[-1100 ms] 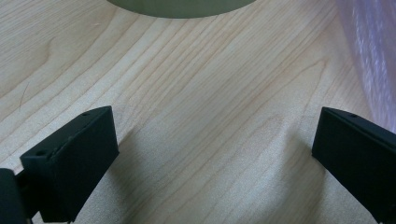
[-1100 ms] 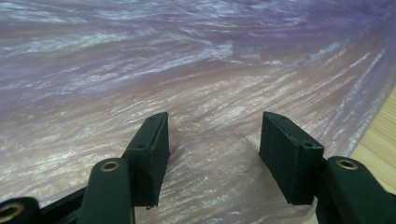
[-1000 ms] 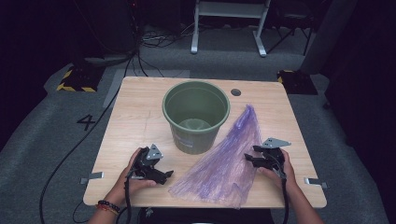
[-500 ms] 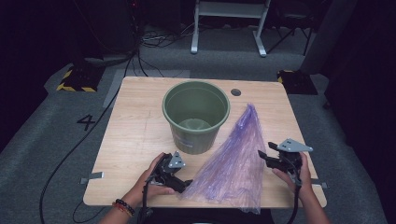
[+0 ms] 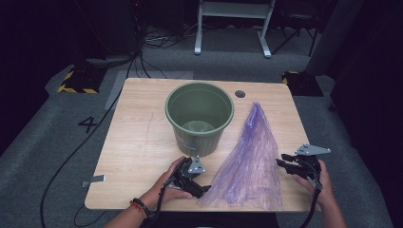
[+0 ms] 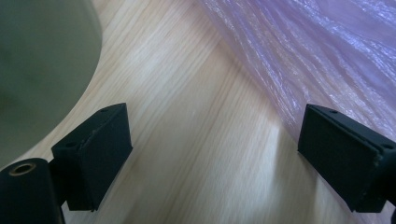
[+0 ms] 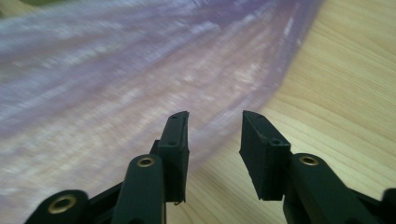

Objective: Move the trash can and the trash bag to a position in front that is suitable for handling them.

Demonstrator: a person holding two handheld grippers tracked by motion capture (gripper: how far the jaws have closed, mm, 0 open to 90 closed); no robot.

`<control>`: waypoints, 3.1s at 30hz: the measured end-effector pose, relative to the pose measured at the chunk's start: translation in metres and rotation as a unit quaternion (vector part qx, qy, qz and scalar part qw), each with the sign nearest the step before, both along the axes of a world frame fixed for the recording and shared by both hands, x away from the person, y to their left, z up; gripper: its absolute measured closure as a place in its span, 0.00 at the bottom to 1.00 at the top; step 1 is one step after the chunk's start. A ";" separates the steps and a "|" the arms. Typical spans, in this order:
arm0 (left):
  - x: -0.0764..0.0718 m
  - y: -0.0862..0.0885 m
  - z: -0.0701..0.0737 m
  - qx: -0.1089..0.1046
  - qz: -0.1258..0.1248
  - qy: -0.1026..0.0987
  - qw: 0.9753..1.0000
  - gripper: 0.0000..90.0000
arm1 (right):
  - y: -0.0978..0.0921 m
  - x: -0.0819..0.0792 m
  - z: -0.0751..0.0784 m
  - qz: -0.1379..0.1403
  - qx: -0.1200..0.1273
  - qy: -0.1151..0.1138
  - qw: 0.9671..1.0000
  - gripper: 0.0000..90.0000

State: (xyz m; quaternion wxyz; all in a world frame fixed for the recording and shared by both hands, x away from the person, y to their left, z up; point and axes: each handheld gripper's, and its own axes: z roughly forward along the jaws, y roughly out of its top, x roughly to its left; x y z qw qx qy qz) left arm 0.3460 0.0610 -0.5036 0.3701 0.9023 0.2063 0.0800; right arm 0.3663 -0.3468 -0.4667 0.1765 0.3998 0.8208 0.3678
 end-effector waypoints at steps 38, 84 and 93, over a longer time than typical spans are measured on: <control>0.008 0.095 0.000 -0.006 0.056 -0.003 0.998 0.17 | -0.029 0.031 -0.025 -0.053 -0.016 0.023 0.998 0.88; -0.032 0.034 0.030 0.020 0.008 0.003 1.000 0.33 | 0.176 -0.008 -0.025 0.183 -0.023 -0.010 0.983 0.58; -0.019 0.044 0.017 0.048 -0.003 0.020 0.999 0.67 | 0.157 -0.011 -0.011 0.184 0.015 -0.027 0.982 0.43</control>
